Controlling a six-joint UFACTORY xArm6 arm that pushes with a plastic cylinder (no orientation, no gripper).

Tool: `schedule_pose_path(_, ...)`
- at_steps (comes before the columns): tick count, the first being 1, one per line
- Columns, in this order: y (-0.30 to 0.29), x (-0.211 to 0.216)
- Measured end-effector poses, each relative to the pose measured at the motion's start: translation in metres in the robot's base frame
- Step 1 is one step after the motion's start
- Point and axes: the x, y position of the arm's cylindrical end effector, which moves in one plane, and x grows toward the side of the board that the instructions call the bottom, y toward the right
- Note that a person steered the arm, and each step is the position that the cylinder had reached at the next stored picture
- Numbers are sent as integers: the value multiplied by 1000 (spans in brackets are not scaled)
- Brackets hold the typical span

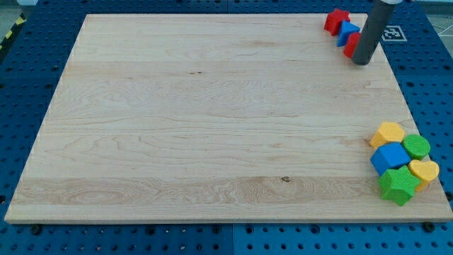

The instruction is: Slide the green star along with yellow heart right a bit

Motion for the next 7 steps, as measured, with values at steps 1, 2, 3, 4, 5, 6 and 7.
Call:
schedule_pose_path(1,-3,-5)
schedule_pose_path(2,18,13)
schedule_pose_path(3,19,80)
schedule_pose_path(4,-11,145)
schedule_pose_path(5,-82,209)
schedule_pose_path(6,-149,259)
schedule_pose_path(7,-146,291)
